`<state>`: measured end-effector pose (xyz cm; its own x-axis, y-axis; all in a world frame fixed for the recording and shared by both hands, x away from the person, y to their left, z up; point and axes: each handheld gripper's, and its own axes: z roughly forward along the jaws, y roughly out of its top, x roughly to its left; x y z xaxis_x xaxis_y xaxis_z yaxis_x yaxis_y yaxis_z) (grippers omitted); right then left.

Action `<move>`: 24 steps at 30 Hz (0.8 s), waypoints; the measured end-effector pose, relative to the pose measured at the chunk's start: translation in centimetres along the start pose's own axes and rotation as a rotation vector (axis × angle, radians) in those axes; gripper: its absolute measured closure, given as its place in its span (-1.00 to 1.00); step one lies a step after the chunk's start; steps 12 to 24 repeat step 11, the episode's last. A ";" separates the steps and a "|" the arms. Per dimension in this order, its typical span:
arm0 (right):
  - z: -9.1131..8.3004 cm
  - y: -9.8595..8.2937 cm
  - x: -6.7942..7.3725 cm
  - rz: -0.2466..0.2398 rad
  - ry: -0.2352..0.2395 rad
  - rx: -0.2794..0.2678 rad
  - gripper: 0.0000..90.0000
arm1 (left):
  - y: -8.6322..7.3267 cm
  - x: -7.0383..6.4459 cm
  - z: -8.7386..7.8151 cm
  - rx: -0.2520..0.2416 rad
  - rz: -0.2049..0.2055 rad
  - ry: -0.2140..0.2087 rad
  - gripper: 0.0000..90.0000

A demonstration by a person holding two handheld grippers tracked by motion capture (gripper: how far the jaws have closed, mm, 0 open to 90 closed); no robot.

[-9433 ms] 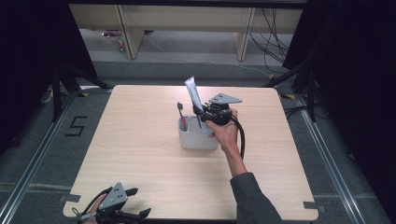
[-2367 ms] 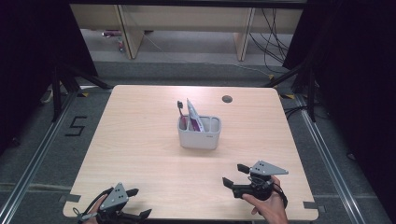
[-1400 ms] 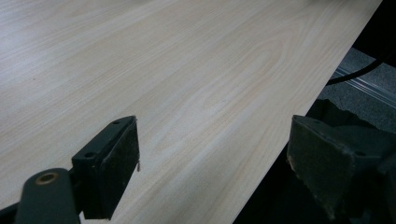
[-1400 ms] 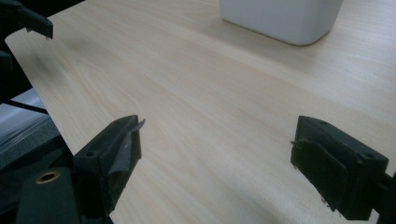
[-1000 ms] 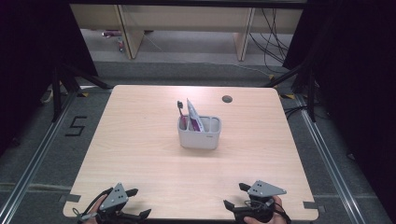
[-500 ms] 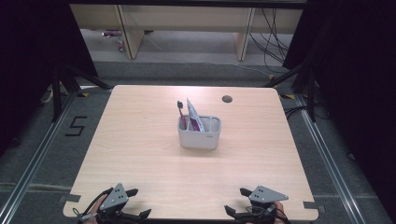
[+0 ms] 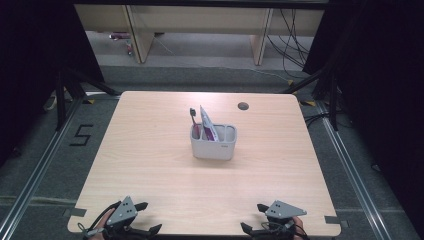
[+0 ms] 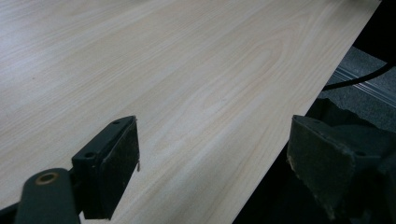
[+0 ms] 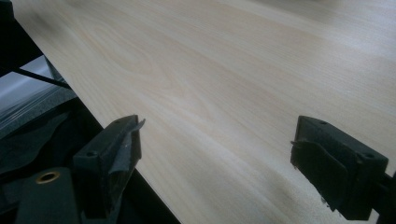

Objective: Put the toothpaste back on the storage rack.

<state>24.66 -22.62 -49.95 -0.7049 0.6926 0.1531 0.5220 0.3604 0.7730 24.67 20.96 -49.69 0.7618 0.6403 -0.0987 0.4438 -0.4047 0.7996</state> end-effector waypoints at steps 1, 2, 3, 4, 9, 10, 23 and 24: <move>-0.1 0.0 0.2 0.027 -0.002 0.012 -0.64 | 0.0 0.0 0.0 0.000 0.000 0.000 -0.63; -0.1 0.0 0.2 0.025 -0.002 0.012 -0.64 | 0.0 0.0 0.0 0.000 0.000 0.000 -0.63; 0.0 0.0 0.2 0.026 -0.002 0.012 -0.64 | 0.0 0.0 0.0 0.000 0.000 0.000 -0.63; 0.0 0.0 0.2 0.026 -0.002 0.012 -0.64 | 0.0 0.0 0.0 -0.003 0.000 -0.002 -0.63; 0.0 0.0 0.0 0.000 -0.005 0.004 -0.64 | 0.0 0.0 0.0 -0.003 0.000 -0.001 -0.63; 0.0 0.0 0.0 0.000 -0.005 0.004 -0.64 | 0.0 0.0 0.0 -0.003 0.000 -0.001 -0.63; 0.1 0.0 0.0 0.009 0.008 0.006 -0.64 | 0.0 0.0 0.0 0.000 0.000 -0.002 -0.63; 0.1 0.0 0.0 0.009 0.008 0.006 -0.64 | 0.0 0.0 0.0 0.000 0.000 -0.002 -0.63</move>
